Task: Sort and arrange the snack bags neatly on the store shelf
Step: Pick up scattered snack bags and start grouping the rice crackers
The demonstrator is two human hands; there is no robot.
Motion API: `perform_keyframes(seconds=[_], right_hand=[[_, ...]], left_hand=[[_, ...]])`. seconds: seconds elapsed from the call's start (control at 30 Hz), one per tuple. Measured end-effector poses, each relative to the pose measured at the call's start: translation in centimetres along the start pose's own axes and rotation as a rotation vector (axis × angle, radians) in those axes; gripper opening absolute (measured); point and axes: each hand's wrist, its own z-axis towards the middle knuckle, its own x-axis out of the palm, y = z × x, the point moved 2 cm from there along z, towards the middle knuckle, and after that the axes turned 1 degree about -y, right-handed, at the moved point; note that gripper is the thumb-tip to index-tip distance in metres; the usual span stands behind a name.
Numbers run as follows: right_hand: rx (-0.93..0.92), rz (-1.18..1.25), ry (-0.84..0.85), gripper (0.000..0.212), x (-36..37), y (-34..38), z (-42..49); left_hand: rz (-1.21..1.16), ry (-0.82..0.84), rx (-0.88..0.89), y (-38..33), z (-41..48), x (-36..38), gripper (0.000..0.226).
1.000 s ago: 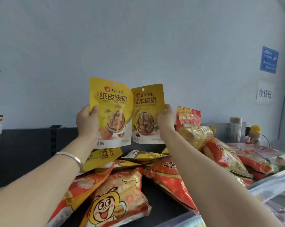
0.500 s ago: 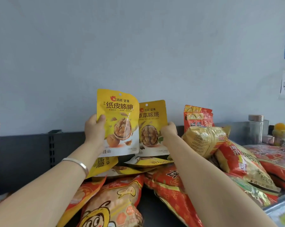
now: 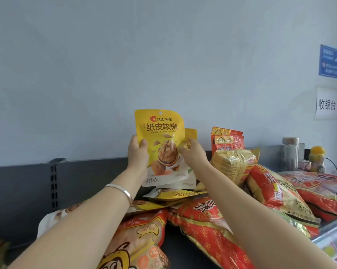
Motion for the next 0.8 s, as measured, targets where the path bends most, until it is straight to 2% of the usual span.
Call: perform_keyframes(seconds=[0.1, 0.2, 0.27, 0.33, 0.4, 0.53, 0.67, 0.73, 0.8], right_hand=[[-0.073, -0.111, -0.023, 0.059, -0.8, 0.7, -0.6], [-0.089, -0.260, 0.144, 0.056, -0.8, 0.1, -1.1], [-0.060, -0.365, 0.318, 0.035, -0.3, -1.0, -1.4], [-0.019, -0.457, 0.424, 0.012, 0.1, -2.2, -1.5], [-0.017, -0.515, 0.459, 0.015, 0.2, -3.0, -1.5], [-0.037, -0.492, 0.443, 0.025, 0.3, -3.5, -1.4], [-0.054, -0.505, 0.453, 0.028, -0.1, -3.3, -1.9], [-0.077, -0.555, 0.439, 0.016, -0.6, -2.9, -2.5], [-0.098, -0.627, 0.417, 0.017, -1.4, -2.5, -3.3]], left_hand=[[0.041, 0.015, 0.027, 0.0, -0.1, 1.8, 0.016], [0.226, 0.252, -0.081, 1.4, 0.2, 3.6, 0.028], [0.434, 0.437, -0.210, 3.5, 0.7, 4.3, 0.041], [0.585, 0.493, -0.262, 4.6, 0.7, 4.0, 0.033], [0.643, 0.482, -0.264, 4.3, -0.1, 3.3, 0.015], [0.648, 0.542, -0.317, 4.1, -0.7, 2.7, 0.018], [0.701, 0.596, -0.281, 3.3, -1.1, 2.1, 0.019], [0.767, 0.616, -0.184, 2.4, -1.4, 1.8, 0.018], [0.850, 0.641, -0.022, 1.3, -1.7, 1.7, 0.015]])
